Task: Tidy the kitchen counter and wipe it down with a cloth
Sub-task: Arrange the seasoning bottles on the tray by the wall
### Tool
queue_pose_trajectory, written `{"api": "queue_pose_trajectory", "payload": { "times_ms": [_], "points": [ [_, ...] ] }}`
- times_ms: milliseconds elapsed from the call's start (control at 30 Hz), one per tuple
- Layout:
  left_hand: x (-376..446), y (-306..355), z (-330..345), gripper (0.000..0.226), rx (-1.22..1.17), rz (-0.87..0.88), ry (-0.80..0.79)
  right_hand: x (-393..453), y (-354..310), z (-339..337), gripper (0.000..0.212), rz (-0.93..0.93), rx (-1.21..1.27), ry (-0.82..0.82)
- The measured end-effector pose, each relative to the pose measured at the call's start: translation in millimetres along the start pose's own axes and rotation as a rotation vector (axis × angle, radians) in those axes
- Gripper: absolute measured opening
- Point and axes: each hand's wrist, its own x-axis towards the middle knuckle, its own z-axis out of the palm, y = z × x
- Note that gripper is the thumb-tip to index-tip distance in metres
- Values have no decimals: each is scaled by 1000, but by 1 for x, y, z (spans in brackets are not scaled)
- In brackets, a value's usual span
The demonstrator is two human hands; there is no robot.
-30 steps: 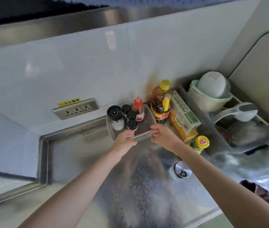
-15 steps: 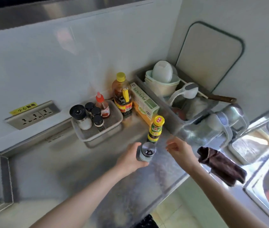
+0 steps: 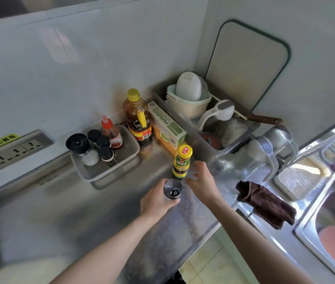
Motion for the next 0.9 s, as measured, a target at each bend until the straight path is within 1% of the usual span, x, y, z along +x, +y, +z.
{"api": "queue_pose_trajectory", "payload": {
  "times_ms": [67,133,167,233,333,433,533,667,767,900],
  "points": [
    [0,-5,-5,63,-12,-34,10,7,-6,2,61,-58,43,46],
    [-2,-11,-14,60,-50,-77,26,15,-15,6,64,-101,87,49],
    [-4,-13,-20,57,-73,-96,40,18,-19,8,62,-102,104,42],
    [-9,-18,-33,49,-109,-125,74,24,-24,14,53,-93,122,59],
    [-17,-28,-54,50,-149,-173,127,26,-27,20,41,-100,97,142],
    [-23,-45,-77,37,-191,-207,211,25,-38,24,44,-147,-29,169],
    [-25,-62,-107,36,-236,-219,309,28,-65,29,46,-227,-58,168],
    [-25,-83,-145,49,-316,-228,405,40,-123,42,47,-364,-52,151],
    [-29,-87,-164,49,-368,-240,455,50,-161,60,48,-463,-2,89],
    [-29,-91,-178,59,-418,-271,532,68,-178,88,47,-491,-85,-27]
  ]
}}
